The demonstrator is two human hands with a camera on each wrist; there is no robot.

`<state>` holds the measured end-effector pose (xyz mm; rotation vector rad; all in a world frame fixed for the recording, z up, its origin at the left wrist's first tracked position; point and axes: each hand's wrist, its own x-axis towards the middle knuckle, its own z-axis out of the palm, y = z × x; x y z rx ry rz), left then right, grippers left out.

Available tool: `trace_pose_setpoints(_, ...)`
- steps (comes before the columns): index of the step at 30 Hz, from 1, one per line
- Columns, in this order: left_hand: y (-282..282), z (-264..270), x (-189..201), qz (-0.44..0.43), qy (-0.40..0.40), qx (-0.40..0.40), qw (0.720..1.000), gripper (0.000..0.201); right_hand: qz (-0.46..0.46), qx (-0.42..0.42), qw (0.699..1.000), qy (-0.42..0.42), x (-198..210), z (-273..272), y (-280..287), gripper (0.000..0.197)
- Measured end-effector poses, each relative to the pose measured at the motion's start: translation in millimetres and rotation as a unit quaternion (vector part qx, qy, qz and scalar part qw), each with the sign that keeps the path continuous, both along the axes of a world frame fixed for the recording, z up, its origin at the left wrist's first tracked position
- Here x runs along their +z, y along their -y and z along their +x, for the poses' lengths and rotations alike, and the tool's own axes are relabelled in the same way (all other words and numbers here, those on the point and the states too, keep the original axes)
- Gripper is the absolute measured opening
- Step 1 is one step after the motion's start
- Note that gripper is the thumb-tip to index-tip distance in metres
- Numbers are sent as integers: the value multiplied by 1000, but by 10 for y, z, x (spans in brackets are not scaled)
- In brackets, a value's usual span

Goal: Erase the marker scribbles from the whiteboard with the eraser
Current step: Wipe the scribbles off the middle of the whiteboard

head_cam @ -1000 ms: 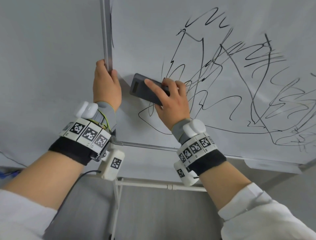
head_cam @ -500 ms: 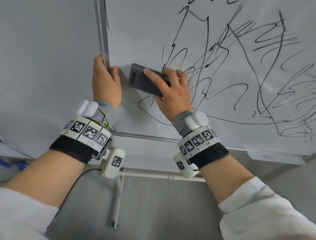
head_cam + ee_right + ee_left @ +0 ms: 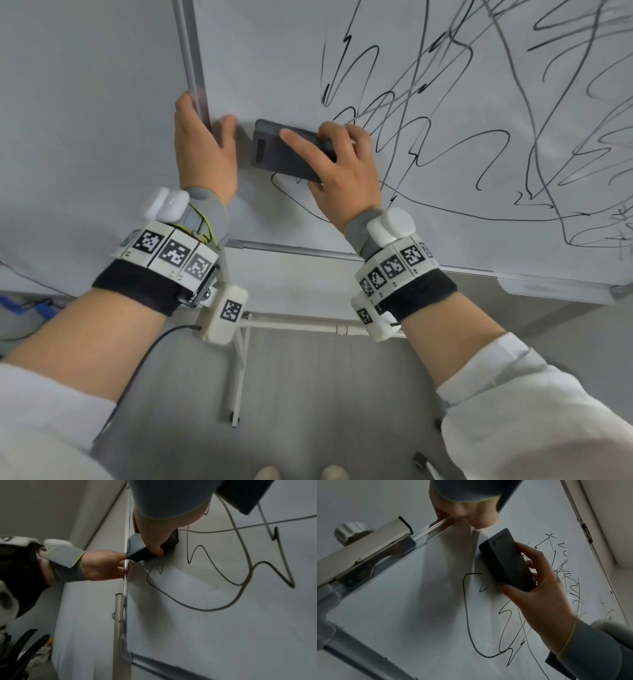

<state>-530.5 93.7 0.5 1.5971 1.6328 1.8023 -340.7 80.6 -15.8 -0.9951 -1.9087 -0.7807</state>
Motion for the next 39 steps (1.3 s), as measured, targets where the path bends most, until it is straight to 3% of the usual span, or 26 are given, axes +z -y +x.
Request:
trace_pose_setpoints(6, 3, -19, -67, 7, 0, 6, 1000, 56, -64, 8, 997, 35, -435, 14, 87, 68)
trace_pose_setpoints(12, 0, 8, -145, 2, 0, 3, 1000, 57, -19, 6, 1000, 15, -105, -9, 34, 65)
trace_pose_setpoints(19, -4, 22, -195, 0, -7, 12, 1000, 59, -78, 7, 996, 34, -523, 53, 98, 71)
trace_pose_setpoints(26, 11, 52, -242, -10, -4, 15, 1000, 63, -35, 5, 999, -5, -243, -10, 56, 63)
trace_pose_setpoints(33, 39, 60, -315, -24, -29, 35, 999, 65, -83, 1, 996, 19, -508, 33, 132, 74)
trace_pose_setpoints(39, 51, 82, -360, -24, -22, 37, 999, 67, -41, -11, 999, -10, -297, 35, 86, 70)
